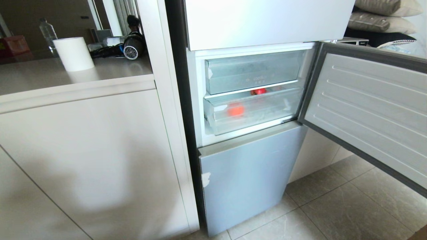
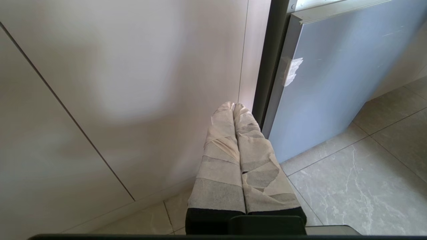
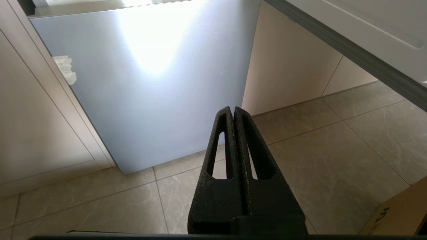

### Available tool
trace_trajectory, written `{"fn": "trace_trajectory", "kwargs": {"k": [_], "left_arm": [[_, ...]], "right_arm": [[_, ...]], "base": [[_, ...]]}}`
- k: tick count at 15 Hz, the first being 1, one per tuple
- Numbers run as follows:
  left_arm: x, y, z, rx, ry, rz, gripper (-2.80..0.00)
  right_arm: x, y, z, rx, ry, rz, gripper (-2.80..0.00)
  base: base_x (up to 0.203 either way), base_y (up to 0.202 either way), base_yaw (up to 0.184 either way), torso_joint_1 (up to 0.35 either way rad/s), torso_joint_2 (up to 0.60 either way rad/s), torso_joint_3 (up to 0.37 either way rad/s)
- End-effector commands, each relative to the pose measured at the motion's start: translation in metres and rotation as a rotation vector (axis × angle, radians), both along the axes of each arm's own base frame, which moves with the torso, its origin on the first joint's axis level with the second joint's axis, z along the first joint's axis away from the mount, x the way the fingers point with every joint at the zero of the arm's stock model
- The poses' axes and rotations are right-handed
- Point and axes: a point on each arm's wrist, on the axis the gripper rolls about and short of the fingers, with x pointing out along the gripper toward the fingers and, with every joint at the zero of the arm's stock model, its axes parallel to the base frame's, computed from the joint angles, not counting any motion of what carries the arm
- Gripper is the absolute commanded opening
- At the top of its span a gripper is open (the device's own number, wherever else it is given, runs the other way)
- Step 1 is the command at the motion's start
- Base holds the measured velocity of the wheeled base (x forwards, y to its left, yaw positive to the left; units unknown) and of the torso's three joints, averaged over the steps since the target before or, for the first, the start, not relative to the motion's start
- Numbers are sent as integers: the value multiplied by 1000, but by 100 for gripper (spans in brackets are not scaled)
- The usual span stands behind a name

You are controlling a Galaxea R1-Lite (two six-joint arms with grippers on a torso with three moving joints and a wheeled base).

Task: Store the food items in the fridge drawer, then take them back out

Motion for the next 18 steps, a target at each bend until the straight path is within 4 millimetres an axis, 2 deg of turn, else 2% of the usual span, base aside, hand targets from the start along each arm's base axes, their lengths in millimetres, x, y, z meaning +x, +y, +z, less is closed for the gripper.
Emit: {"fn": "trace_trajectory", "kwargs": {"k": [1, 12, 13, 15, 16, 18], "left_arm": [[0, 0, 0, 0, 2, 1, -280], [0, 0, 0, 18, -1, -2, -280], [-2, 0, 9, 55, -45, -8, -280], [-6, -1, 50, 58, -147, -36, -280], [-2, -1, 73, 48, -145, -59, -280], [27, -3, 117, 8, -58, -151, -280]], "right_arm": [[0, 0, 0, 0, 5, 1, -280], [0, 0, 0, 0, 5, -1, -280], [0, 0, 0, 1, 6, -1, -280], [0, 0, 0, 0, 5, 0, -280], [0, 0, 0, 0, 4, 1, -280], [0, 0, 0, 0, 5, 0, -280]], "base": [[0, 0, 0, 0, 0, 0], [0, 0, 0, 0, 0, 0], [0, 0, 0, 0, 0, 0], [0, 0, 0, 0, 0, 0], [0, 0, 0, 0, 0, 0], [0, 0, 0, 0, 0, 0]]}}
